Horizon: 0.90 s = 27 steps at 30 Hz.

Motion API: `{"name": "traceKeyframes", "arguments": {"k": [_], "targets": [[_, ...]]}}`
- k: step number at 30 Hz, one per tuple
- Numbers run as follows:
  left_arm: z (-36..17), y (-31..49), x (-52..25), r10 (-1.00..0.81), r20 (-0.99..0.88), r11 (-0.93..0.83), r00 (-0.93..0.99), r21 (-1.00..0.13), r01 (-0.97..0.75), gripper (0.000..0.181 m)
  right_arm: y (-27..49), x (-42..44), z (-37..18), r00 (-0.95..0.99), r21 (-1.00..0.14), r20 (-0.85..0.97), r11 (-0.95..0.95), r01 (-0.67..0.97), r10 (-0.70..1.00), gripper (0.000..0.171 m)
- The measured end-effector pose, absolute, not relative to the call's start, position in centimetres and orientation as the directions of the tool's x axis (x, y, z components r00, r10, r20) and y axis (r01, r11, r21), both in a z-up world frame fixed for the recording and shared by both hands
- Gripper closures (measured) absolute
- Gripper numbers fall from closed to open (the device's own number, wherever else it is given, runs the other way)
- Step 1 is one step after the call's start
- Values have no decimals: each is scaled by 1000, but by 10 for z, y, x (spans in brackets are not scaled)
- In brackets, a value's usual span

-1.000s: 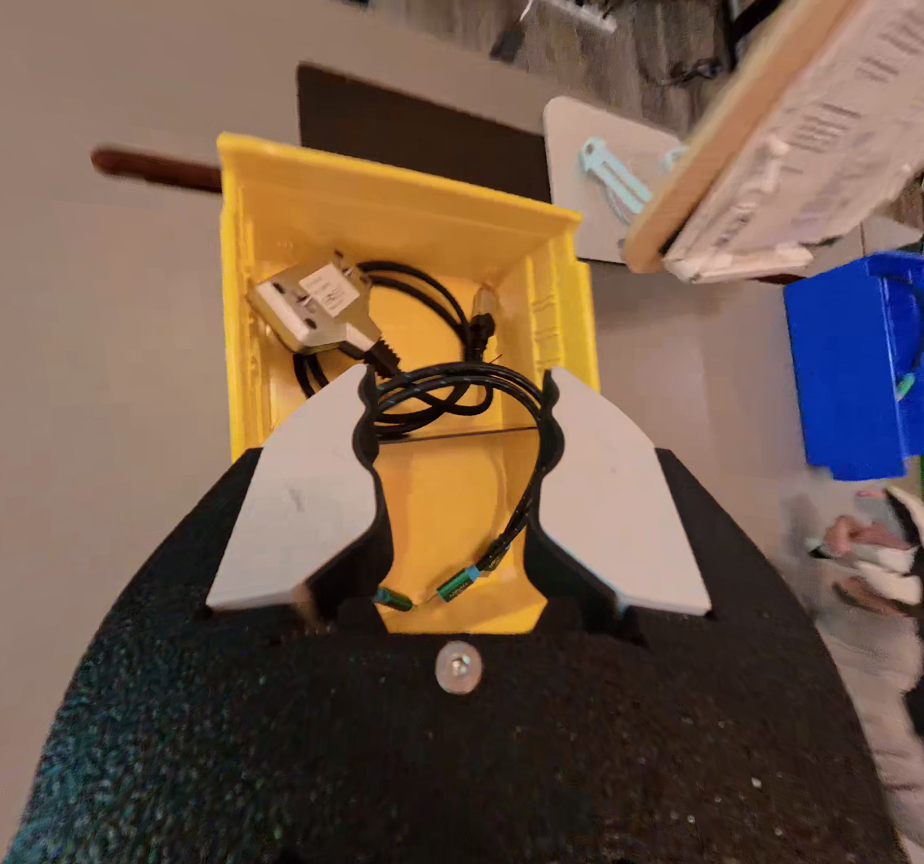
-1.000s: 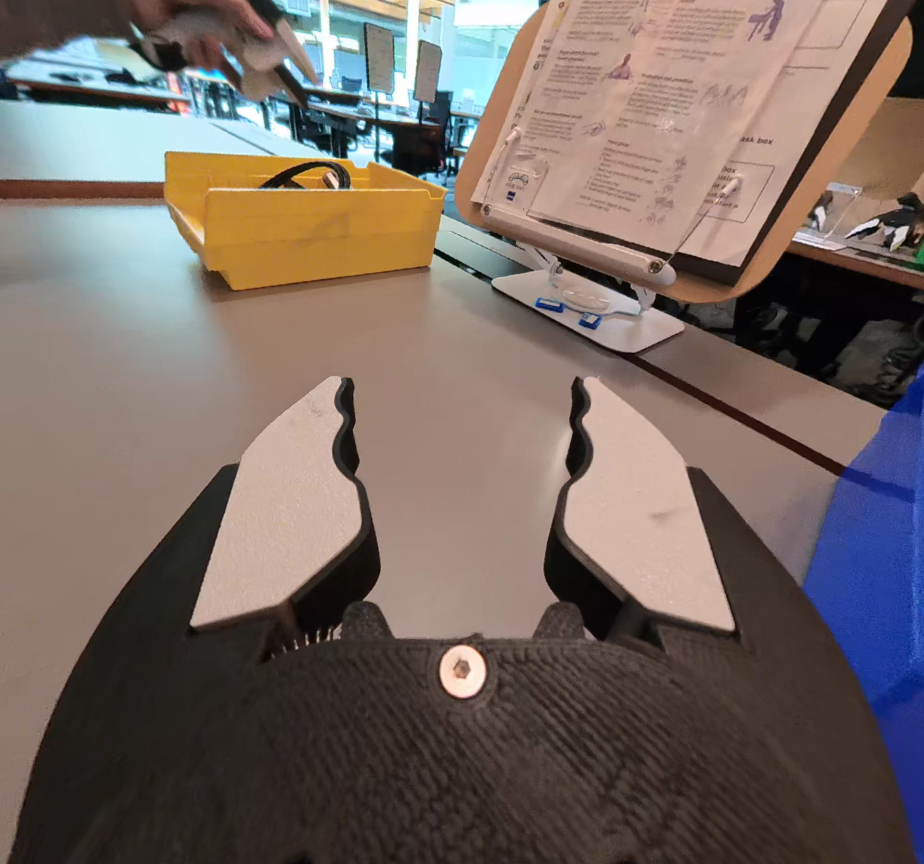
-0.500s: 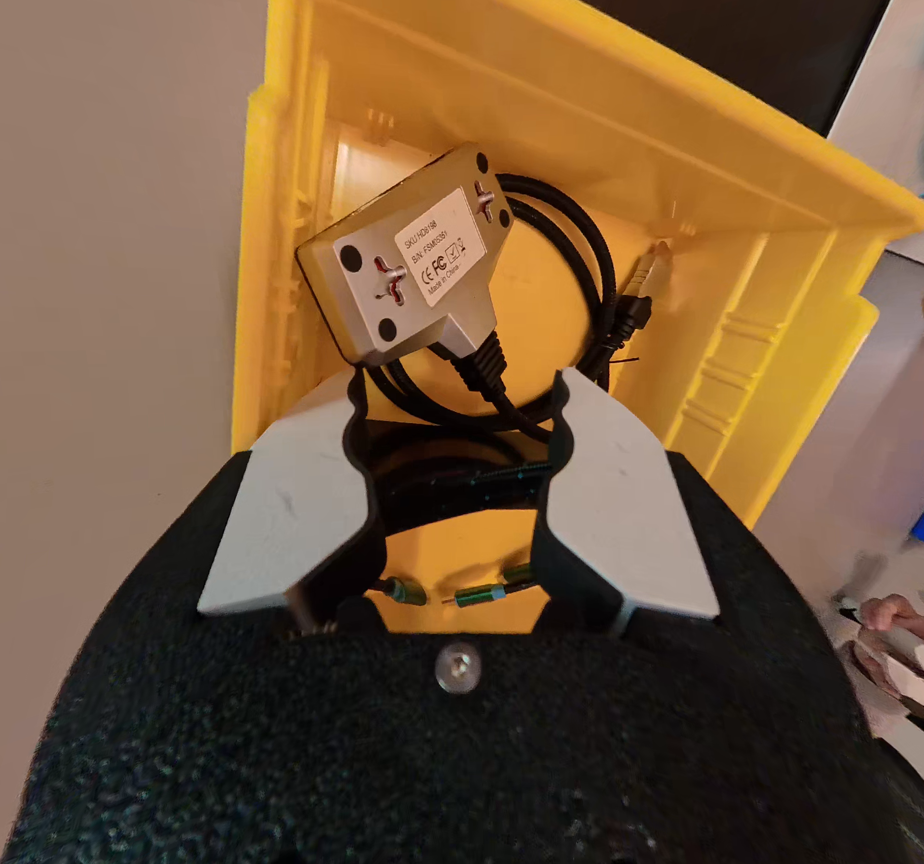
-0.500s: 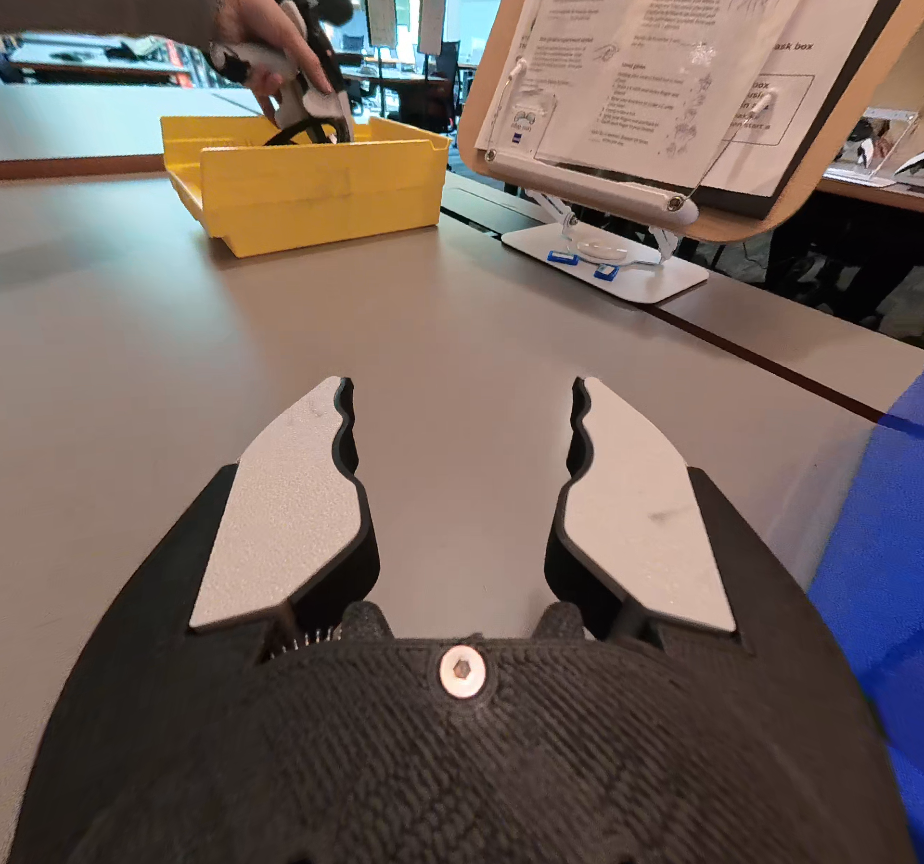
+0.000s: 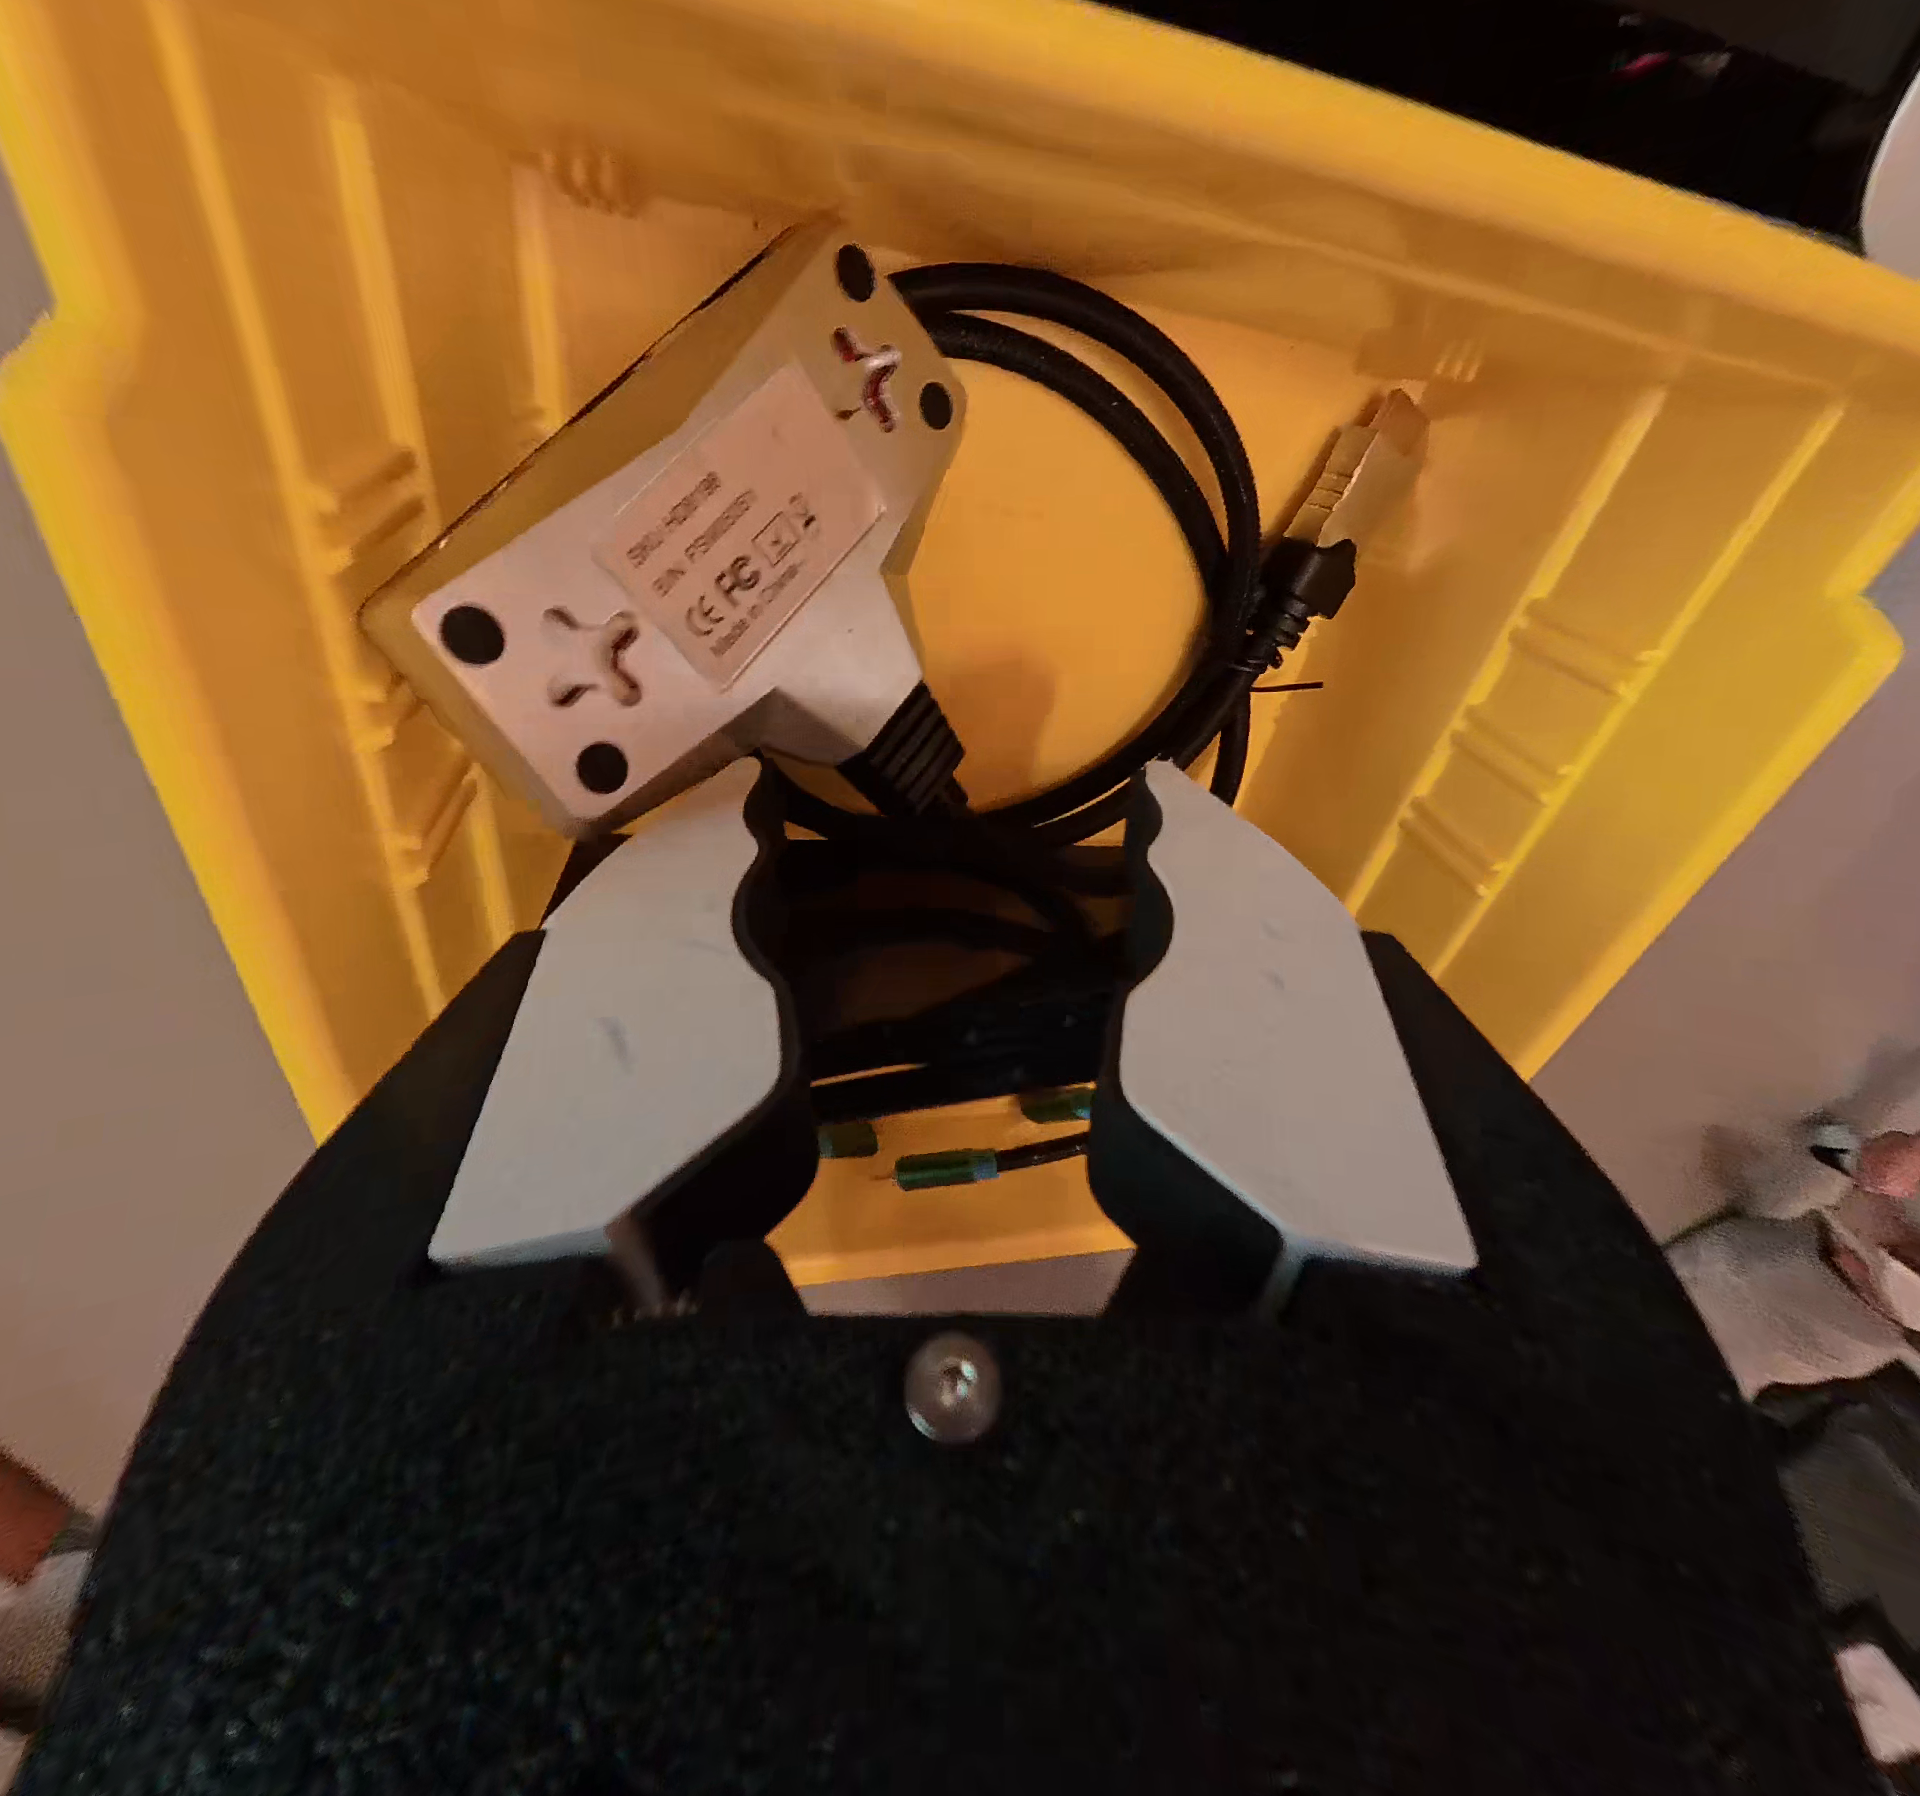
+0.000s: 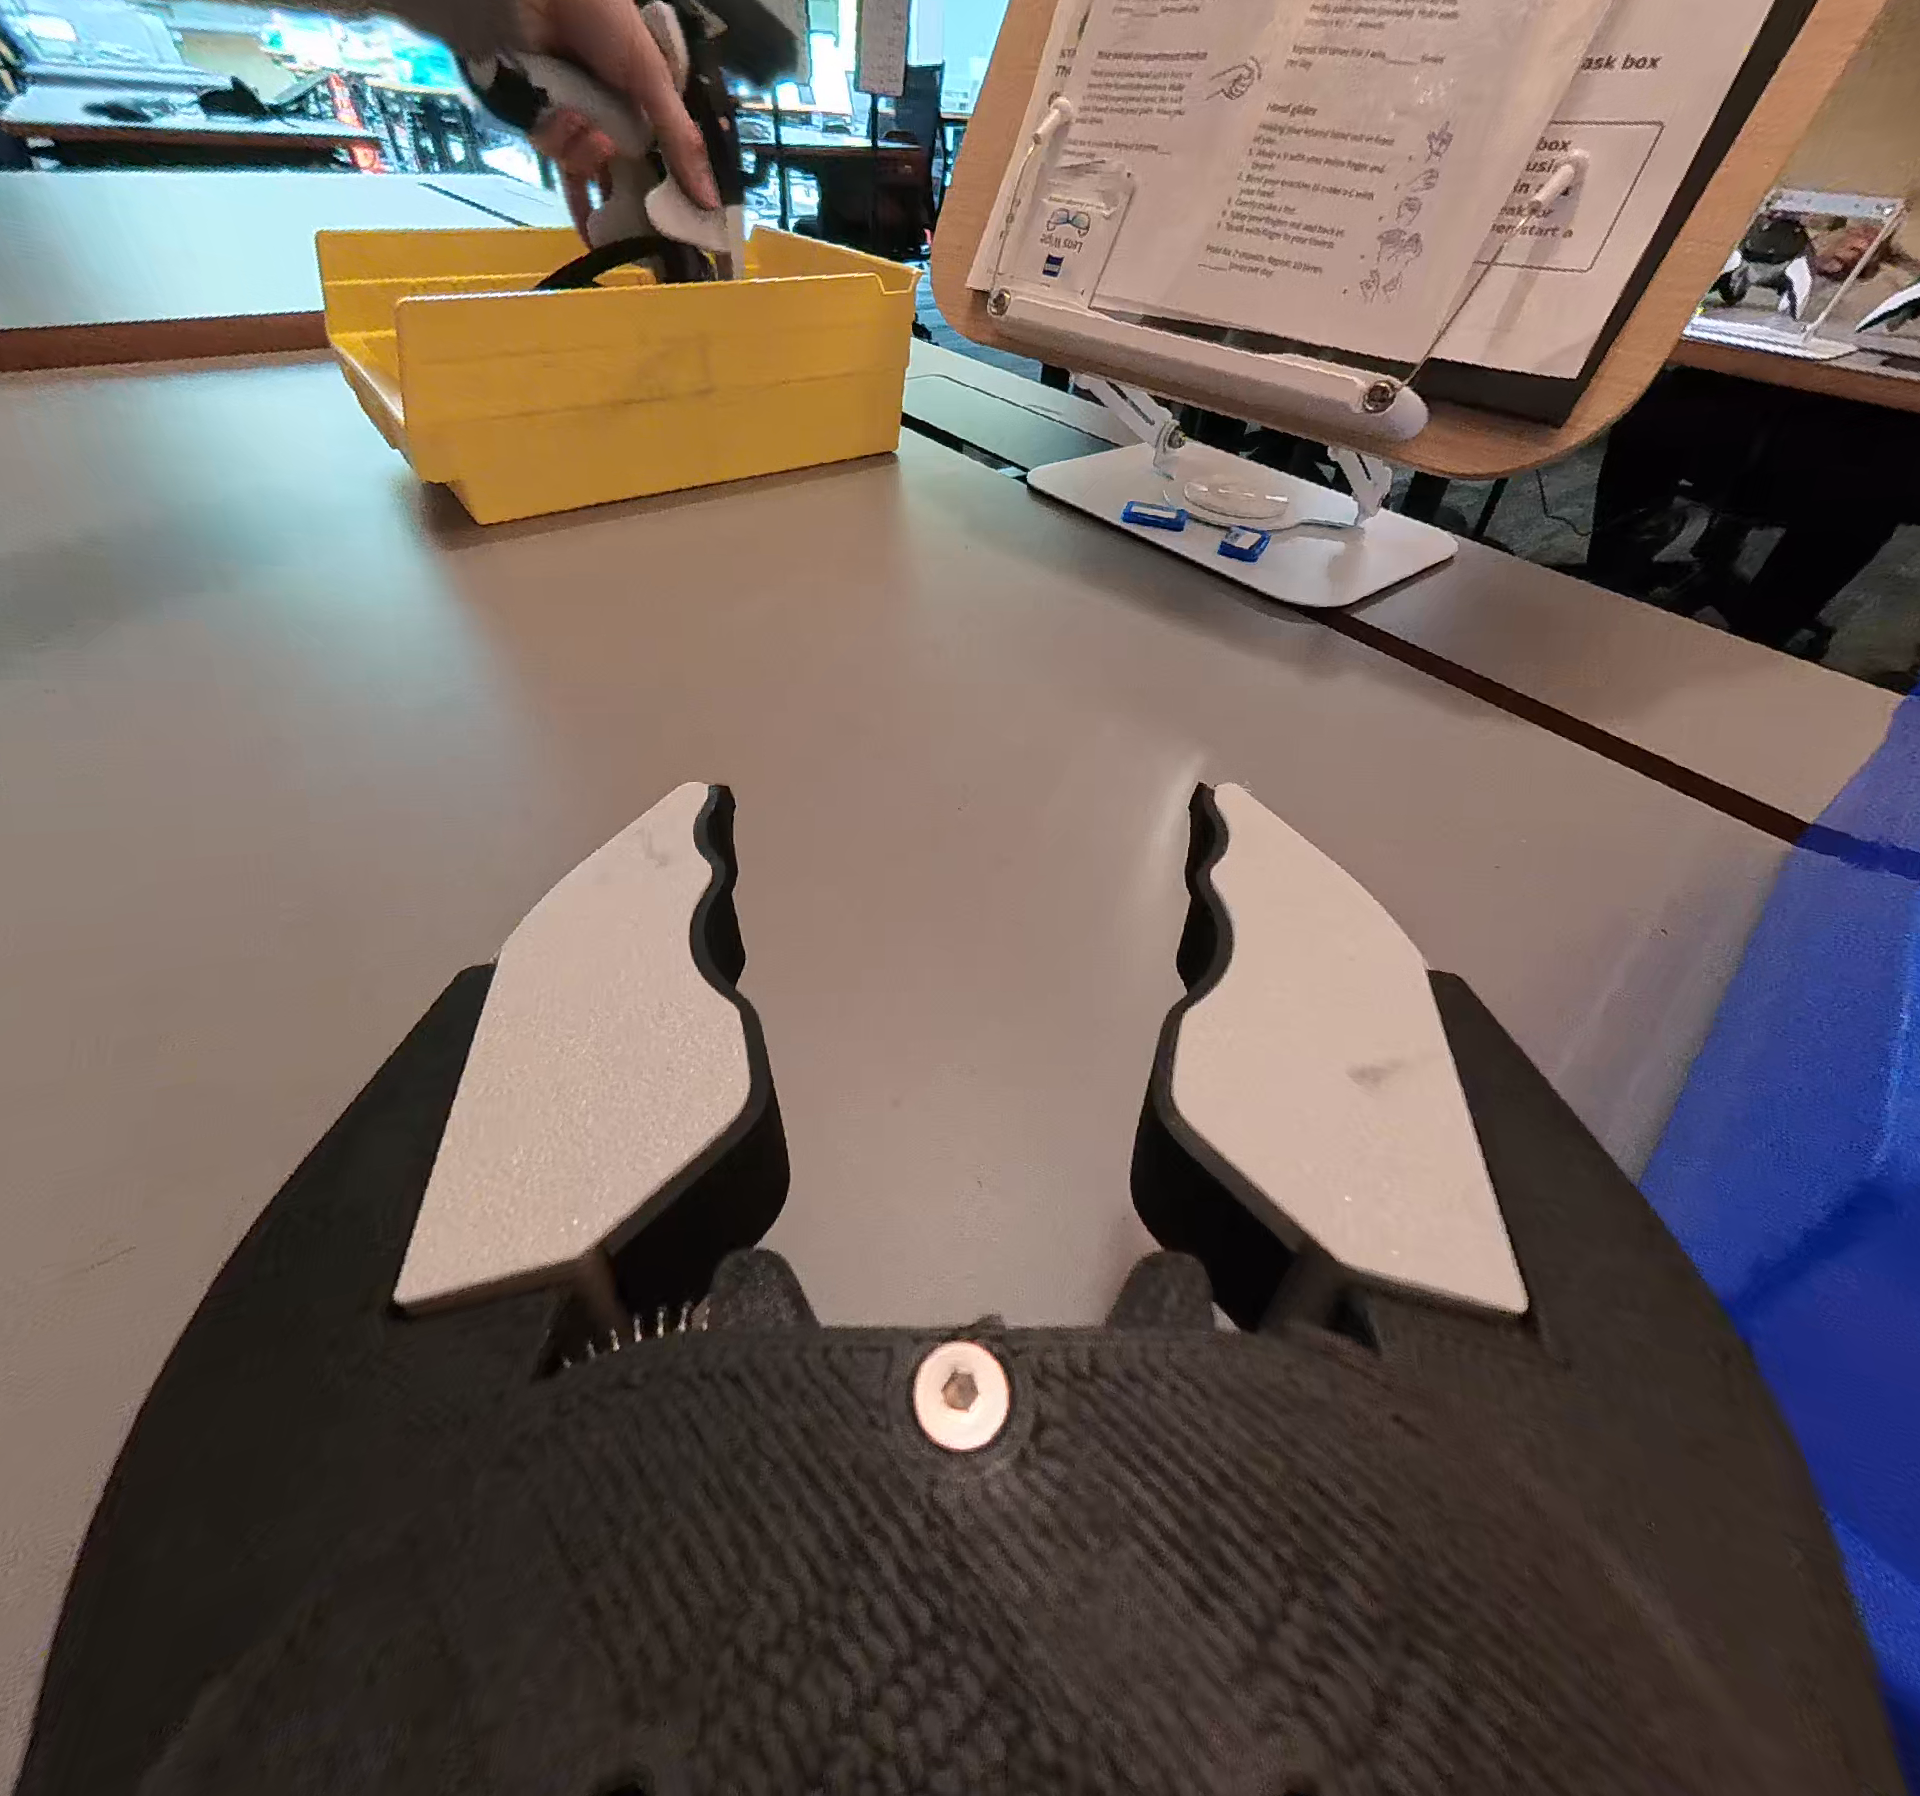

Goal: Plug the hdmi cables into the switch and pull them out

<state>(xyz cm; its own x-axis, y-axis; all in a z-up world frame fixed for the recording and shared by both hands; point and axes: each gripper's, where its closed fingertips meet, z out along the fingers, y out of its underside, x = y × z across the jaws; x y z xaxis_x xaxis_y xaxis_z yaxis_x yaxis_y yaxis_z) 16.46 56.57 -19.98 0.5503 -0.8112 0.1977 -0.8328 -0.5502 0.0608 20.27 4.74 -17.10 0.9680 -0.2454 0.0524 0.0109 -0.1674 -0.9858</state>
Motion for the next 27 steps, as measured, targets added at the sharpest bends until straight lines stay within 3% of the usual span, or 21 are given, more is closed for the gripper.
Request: {"name": "traceKeyframes", "arguments": {"k": [8, 12, 27], "targets": [[-202, 567, 166, -826, 73, -542, 560, 175, -822, 125, 49, 199, -173, 971, -983, 69, -181, 28, -228, 88], [-200, 575, 165, -810, 26, -570, 586, 199, -797, 140, 48, 198, -173, 973, -983, 62, -182, 21, -223, 88], [-211, 574, 158, -830, -230, -557, 509, 410, -722, 139, 50, 194, -190, 963, -940, 168, -330, 92, -211, 84]]}}
